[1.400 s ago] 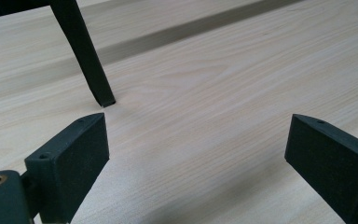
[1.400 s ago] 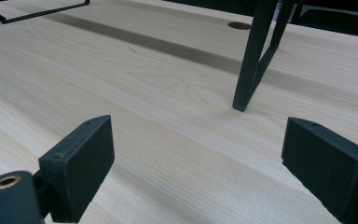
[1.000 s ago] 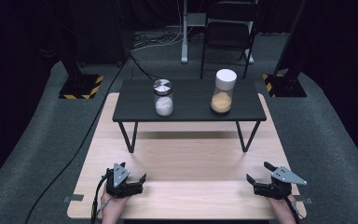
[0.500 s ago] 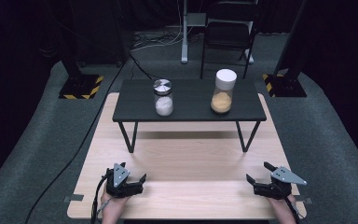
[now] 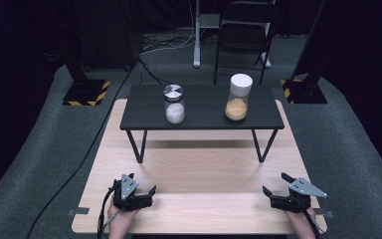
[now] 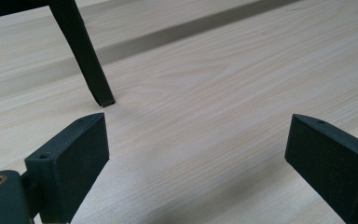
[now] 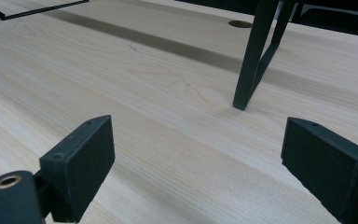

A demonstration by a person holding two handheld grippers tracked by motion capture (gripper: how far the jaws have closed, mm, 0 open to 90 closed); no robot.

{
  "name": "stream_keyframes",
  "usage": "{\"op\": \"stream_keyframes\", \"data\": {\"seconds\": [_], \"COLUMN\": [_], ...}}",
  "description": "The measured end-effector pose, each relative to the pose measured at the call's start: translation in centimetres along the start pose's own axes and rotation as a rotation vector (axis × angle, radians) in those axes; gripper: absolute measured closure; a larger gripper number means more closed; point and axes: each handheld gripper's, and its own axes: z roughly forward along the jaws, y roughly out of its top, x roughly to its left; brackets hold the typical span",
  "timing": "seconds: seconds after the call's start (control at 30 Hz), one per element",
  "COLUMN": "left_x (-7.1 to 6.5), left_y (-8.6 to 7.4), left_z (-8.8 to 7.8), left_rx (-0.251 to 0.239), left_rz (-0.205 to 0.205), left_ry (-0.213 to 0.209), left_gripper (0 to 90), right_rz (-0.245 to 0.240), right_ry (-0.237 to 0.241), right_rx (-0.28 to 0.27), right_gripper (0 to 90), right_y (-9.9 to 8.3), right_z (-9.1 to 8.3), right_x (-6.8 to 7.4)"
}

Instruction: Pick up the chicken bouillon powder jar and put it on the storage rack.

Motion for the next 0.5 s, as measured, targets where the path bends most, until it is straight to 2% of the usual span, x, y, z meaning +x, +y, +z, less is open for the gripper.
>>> {"op": "stream_keyframes", "data": {"seconds": [0.5], "left_x": [0.02], "left_y": [0.04], "left_z": [0.02], "left_rx": [0.002], "left_rz": [0.002], "left_ry": [-0.001], "left_gripper": [5.8], "right_rz": [-0.004], "right_ry": [0.006], "right_rx": [0.003], "right_gripper": [8.3], "right_y": [0.03], "right_z": [0.09], "right_x": [-0.03]}}
